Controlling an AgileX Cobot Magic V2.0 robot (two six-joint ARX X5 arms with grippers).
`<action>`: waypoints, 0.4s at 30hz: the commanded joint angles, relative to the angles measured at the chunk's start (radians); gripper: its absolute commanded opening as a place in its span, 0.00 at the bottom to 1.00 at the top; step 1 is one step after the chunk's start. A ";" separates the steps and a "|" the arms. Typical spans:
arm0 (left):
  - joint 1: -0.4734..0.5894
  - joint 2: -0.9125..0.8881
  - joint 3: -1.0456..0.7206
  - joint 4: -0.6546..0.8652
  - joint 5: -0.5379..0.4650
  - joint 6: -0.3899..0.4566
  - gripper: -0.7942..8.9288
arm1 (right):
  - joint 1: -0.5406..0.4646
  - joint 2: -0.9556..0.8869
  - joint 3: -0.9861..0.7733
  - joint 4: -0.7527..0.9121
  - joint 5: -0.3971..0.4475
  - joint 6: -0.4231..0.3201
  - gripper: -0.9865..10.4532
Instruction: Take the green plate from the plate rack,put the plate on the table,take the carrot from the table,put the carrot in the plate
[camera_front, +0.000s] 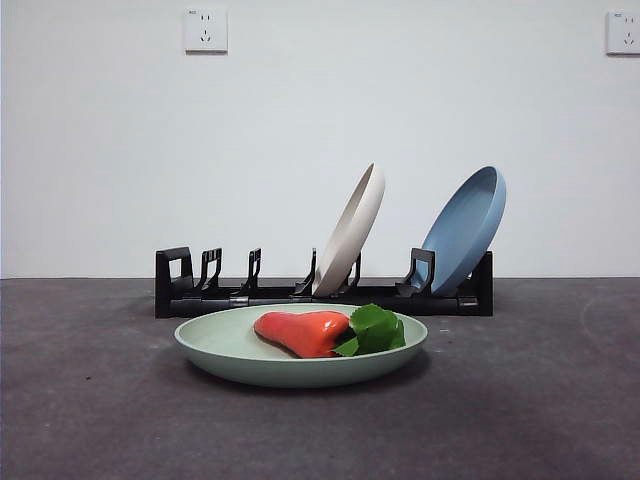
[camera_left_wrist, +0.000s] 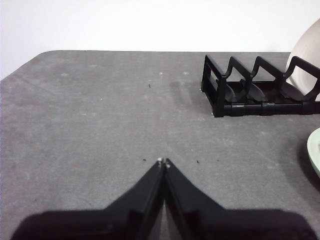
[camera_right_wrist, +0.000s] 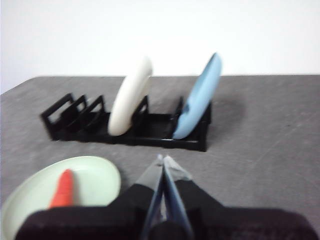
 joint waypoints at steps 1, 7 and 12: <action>0.004 -0.003 -0.013 0.004 0.004 -0.006 0.08 | -0.017 -0.064 -0.112 0.072 0.007 -0.007 0.09; 0.004 -0.003 -0.013 0.004 0.004 -0.006 0.08 | -0.023 -0.176 -0.290 0.133 0.064 0.019 0.09; 0.004 -0.003 -0.013 0.004 0.003 -0.006 0.08 | -0.023 -0.227 -0.374 0.133 0.082 0.048 0.09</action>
